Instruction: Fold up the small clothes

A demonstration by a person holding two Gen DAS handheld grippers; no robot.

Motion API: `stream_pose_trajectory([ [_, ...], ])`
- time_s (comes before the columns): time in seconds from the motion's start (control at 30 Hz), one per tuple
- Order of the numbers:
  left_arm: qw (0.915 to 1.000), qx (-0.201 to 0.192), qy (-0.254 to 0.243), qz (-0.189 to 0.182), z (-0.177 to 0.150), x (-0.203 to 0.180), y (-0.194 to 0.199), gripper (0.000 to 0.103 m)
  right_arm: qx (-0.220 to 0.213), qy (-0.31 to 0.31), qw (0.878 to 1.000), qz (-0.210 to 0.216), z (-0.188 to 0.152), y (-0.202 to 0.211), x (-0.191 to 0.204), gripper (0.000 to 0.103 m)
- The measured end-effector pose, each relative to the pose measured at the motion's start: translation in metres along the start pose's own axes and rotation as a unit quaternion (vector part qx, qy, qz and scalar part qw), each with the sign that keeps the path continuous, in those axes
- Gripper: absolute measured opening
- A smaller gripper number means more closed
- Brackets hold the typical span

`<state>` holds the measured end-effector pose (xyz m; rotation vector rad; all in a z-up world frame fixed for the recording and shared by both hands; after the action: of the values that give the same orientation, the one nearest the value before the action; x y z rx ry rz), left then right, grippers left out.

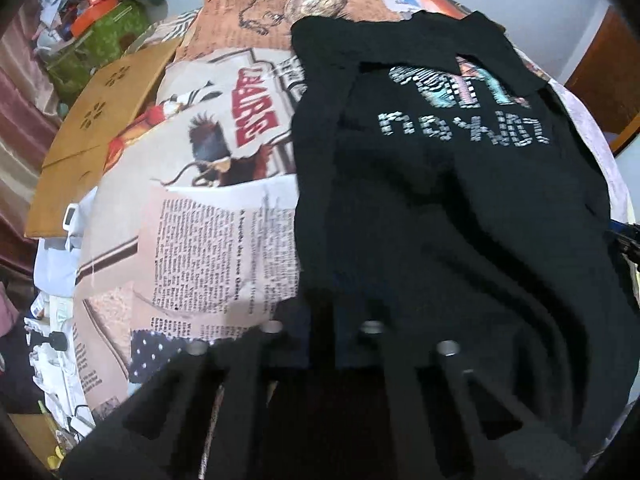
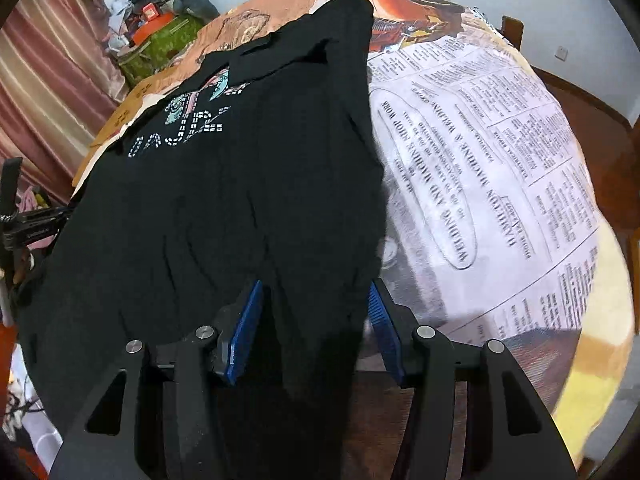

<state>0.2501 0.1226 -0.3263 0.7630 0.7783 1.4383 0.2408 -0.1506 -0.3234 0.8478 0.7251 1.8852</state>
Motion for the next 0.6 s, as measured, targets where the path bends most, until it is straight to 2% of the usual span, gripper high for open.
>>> stream_pose_trajectory([
  [0.03, 1.0, -0.008, -0.004, 0.0, 0.004, -0.003, 0.005, 0.006, -0.002, 0.006, 1.0, 0.003, 0.002, -0.001, 0.003, 0.03],
  [0.1, 0.9996, -0.025, -0.008, -0.003, 0.012, -0.007, 0.015, 0.005, -0.003, 0.009, 1.0, 0.015, 0.006, -0.002, 0.007, 0.011],
  [0.17, 0.9989, -0.047, -0.005, -0.006, 0.024, -0.008, 0.029, 0.005, -0.01, 0.017, 1.0, 0.02, 0.014, -0.002, 0.011, 0.009],
  [0.3, 0.9961, -0.086, 0.014, -0.013, 0.053, -0.001, 0.054, 0.004, -0.053, 0.031, 0.998, 0.013, 0.036, 0.011, 0.01, 0.007],
  [0.4, 0.9942, -0.106, 0.019, 0.001, 0.077, 0.009, 0.06, 0.005, -0.083, 0.023, 0.996, 0.002, 0.061, 0.019, -0.001, 0.007],
  [0.47, 0.9941, -0.104, 0.028, 0.015, 0.089, 0.016, 0.054, 0.006, -0.099, 0.018, 0.995, -0.015, 0.076, 0.022, -0.011, 0.007],
  [0.5, 0.9943, -0.1, 0.032, 0.021, 0.091, 0.018, 0.051, 0.011, -0.105, 0.016, 0.994, -0.022, 0.082, 0.022, -0.015, 0.007],
  [0.57, 0.9952, -0.084, 0.036, 0.034, 0.094, 0.023, 0.036, 0.015, -0.101, 0.01, 0.994, -0.035, 0.09, 0.016, -0.023, 0.01],
  [0.6, 0.9955, -0.079, 0.037, 0.037, 0.093, 0.024, 0.033, 0.02, -0.095, 0.009, 0.995, -0.04, 0.09, 0.014, -0.024, 0.015],
])
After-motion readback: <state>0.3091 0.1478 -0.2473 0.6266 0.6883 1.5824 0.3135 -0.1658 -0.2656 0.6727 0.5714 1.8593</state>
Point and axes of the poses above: each gripper's, at about its wrist camera, not at the fingertips, and y roughly against the way its jaws point, x to its left, z to its top, the point moved 8 cm from there along -y, roughly the way its jaws point, and after that the axes turned 11 degrees about -x, right-handed, at the moved point
